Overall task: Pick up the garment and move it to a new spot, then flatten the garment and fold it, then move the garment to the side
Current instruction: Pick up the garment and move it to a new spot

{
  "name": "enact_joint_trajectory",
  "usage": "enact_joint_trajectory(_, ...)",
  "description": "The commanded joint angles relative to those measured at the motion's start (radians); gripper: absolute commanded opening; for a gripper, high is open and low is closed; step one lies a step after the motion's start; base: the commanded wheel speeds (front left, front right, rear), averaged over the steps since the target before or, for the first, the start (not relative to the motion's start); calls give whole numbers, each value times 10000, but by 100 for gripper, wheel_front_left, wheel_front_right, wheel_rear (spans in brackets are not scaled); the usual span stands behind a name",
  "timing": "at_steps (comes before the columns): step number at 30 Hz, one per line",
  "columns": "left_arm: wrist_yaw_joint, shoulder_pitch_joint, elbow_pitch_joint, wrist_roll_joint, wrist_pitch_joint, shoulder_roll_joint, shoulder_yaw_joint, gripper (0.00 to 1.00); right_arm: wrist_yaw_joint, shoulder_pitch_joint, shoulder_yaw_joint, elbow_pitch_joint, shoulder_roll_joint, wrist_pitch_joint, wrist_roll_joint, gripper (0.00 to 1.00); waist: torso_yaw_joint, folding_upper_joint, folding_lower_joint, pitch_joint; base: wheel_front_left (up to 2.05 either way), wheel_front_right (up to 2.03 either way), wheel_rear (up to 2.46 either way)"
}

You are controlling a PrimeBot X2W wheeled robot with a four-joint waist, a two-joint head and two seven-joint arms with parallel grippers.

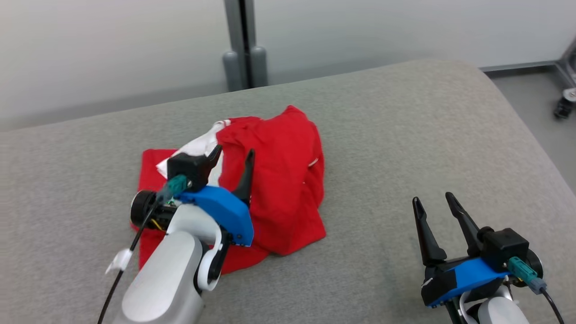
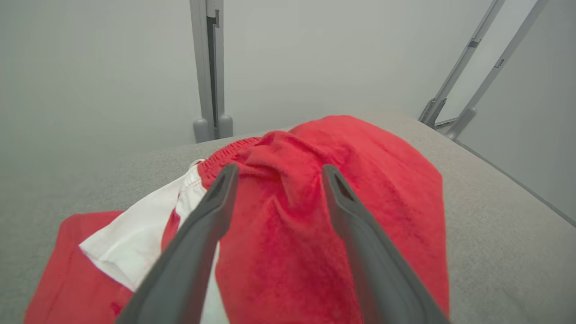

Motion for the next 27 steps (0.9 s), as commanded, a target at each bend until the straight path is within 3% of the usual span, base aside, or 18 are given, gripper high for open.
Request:
enact_joint_trajectory(1, 39, 194, -121, 52, -256, 41, 18, 100, 5, -13, -40, -4, -37, -40, 12, 100, 170, -1, -1, 11, 0, 0, 0)
enact_joint_trajectory(6, 4, 1234, -1053, -120, -1789, 344, 438, 100, 5, 153, -198, -19, -40, -6, -76, 100, 809, -1, -1, -255, 0, 0, 0)
enact_joint_trajectory(12, 396, 2803, -2232, -54, -3005, 868, 1157, 100, 3, 392, -437, -103, -43, 86, -178, 100, 1305, -1, -1, -617, 0, 0, 0)
enact_joint_trajectory(16, 562, 3962, -2690, -133, -3176, 970, 1695, 100, 5, 677, -753, -185, -40, 157, -288, 100, 1722, -1, -1, -912, 0, 0, 0)
enact_joint_trajectory(27, 305, 5603, -2734, 313, -3205, 1093, 2465, 100, 3, 1290, -1063, -602, -43, 479, -393, 100, 2329, -1, -1, -1410, 0, 0, 0)
